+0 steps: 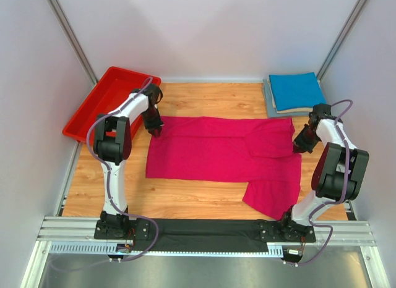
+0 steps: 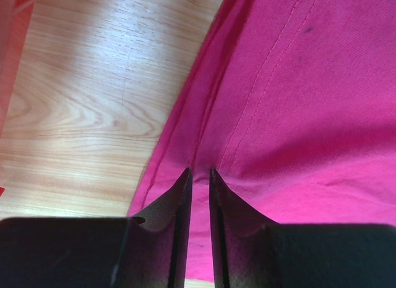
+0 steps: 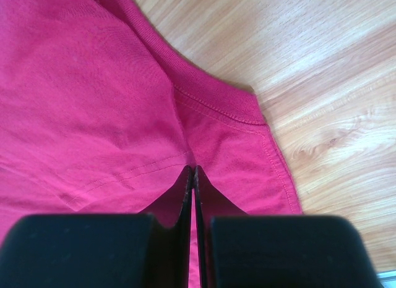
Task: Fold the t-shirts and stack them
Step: Fold the tshirt
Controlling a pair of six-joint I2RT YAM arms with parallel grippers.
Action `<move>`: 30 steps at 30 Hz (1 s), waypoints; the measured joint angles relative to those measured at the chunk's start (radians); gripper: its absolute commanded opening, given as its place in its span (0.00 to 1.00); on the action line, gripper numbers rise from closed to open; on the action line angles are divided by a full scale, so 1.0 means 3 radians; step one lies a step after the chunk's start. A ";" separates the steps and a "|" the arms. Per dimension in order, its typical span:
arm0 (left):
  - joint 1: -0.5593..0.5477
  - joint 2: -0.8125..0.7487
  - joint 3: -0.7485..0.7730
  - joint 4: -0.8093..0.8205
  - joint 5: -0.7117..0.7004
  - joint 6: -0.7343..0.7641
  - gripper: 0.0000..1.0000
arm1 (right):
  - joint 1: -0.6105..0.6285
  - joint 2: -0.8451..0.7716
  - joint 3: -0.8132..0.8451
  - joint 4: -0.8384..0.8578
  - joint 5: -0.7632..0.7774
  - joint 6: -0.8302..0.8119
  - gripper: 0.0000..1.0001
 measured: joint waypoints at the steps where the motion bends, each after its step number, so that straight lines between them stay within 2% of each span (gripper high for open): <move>1: 0.0000 0.0004 0.0000 0.0000 -0.0001 -0.0001 0.24 | 0.0000 0.0000 0.0000 0.0000 0.0000 0.0000 0.00; 14: -0.0025 0.0065 0.0000 -0.0006 -0.0015 0.0001 0.23 | 0.0000 0.0013 0.0062 -0.0001 0.0008 -0.0001 0.00; 17: -0.0025 0.0066 0.0000 -0.0006 -0.0020 0.0001 0.11 | 0.0000 0.0013 0.0062 -0.0003 0.0008 -0.0001 0.00; 22: -0.0038 0.0074 0.0023 -0.0039 -0.0036 0.0005 0.00 | 0.0000 0.0013 0.0062 -0.0004 0.0009 -0.0004 0.00; 30: -0.0038 0.0092 0.0238 -0.0207 -0.0106 0.0013 0.00 | 0.0000 0.0013 0.0155 -0.0102 0.0009 -0.0014 0.00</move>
